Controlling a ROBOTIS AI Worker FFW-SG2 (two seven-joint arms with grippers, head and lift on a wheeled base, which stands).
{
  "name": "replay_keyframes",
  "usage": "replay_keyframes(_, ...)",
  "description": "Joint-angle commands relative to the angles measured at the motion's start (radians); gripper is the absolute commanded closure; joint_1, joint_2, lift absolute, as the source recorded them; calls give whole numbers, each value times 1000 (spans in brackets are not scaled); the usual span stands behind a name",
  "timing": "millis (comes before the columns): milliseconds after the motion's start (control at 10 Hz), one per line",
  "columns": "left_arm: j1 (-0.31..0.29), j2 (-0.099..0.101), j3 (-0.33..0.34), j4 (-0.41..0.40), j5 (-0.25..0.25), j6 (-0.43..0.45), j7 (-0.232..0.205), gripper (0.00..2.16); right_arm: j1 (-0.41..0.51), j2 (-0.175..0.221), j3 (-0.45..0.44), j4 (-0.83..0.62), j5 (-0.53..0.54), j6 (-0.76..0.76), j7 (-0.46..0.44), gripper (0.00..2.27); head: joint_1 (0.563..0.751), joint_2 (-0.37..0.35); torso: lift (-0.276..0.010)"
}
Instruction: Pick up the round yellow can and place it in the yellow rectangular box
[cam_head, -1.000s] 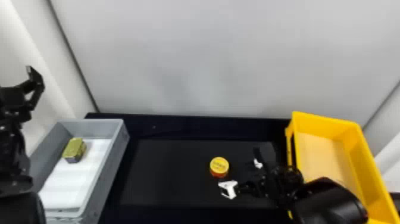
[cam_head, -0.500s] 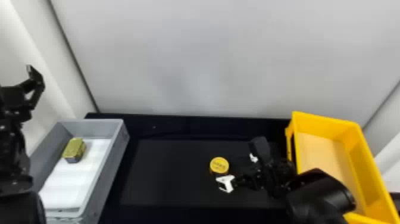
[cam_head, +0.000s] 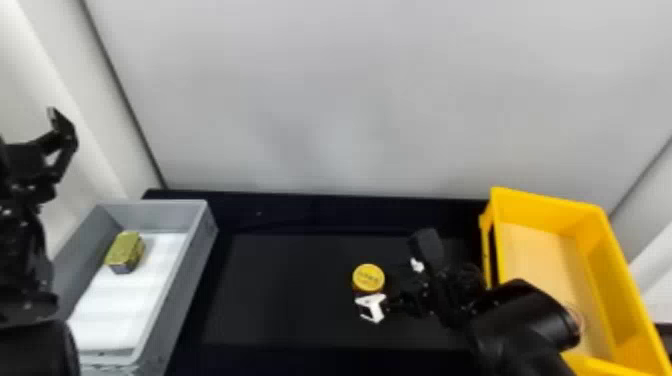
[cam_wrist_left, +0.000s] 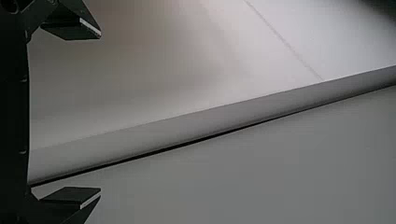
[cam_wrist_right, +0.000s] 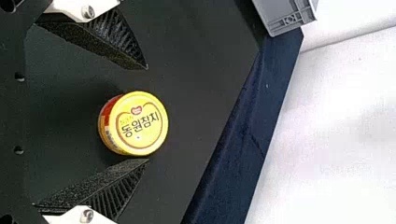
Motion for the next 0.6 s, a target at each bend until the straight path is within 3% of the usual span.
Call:
replay_keyframes(0,-3,-3,-4,2,0,0,0,96,-27,11,0,73,10,-14,0,70,694,14,-60)
replay_keyframes(500,-6,-3,-7,7,-2,0,-1,98,-91,34,4,177,37,-60,1,70,694,14,-60)
